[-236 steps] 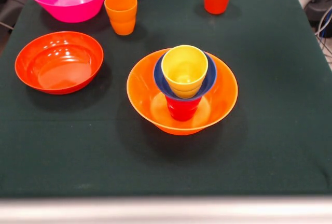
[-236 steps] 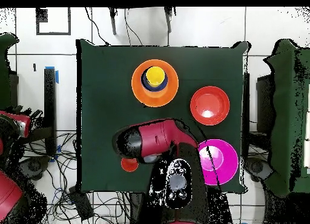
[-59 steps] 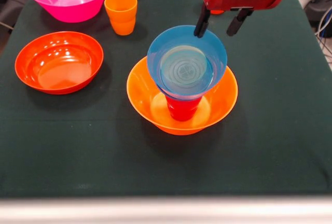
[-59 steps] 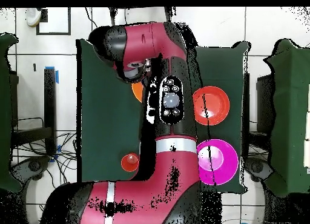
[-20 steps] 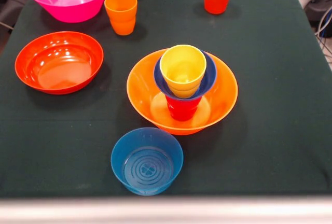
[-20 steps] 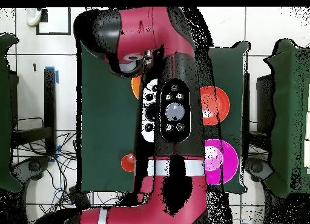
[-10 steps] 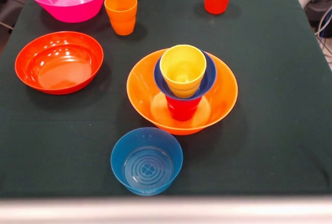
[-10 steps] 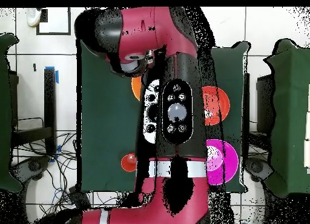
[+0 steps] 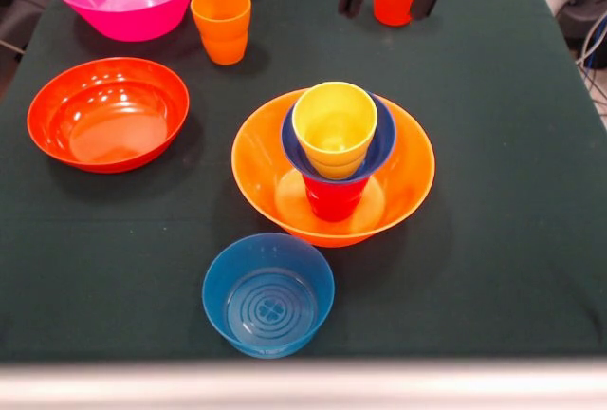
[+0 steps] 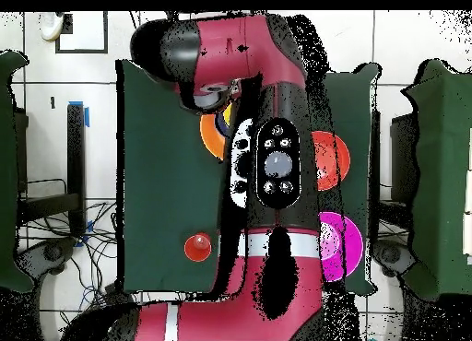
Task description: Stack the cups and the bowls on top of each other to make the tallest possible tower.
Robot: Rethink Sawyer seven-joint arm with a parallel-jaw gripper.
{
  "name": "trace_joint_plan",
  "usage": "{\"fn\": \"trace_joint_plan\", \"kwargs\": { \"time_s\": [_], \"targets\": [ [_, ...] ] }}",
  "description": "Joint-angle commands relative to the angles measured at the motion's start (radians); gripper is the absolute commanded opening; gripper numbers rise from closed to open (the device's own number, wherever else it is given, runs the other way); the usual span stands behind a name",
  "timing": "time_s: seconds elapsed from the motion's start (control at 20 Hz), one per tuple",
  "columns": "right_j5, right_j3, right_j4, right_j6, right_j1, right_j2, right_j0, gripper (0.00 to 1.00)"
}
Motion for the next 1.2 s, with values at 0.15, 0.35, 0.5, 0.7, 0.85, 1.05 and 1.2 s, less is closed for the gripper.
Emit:
{"fn": "trace_joint_plan", "kwargs": {
  "time_s": [0.15,0.35,0.5,0.7,0.85,1.05,1.2],
  "targets": [
    [-0.062,0.030,-0.002,-0.125,0.136,0.105,-0.038,1.00],
    [-0.048,-0.037,-0.015,-0.134,0.181,0.109,-0.040,1.00],
    [-0.030,-0.095,-0.021,-0.143,0.220,0.113,-0.040,1.00],
    [-0.021,-0.188,-0.026,-0.162,0.289,0.129,-0.041,1.00],
    [0.006,-0.258,-0.031,-0.165,0.328,0.135,-0.033,1.00],
    [0.014,-0.286,-0.024,-0.169,0.344,0.136,-0.032,1.00],
    [0.007,-0.285,-0.019,-0.172,0.345,0.130,-0.035,1.00]
  ]
}}
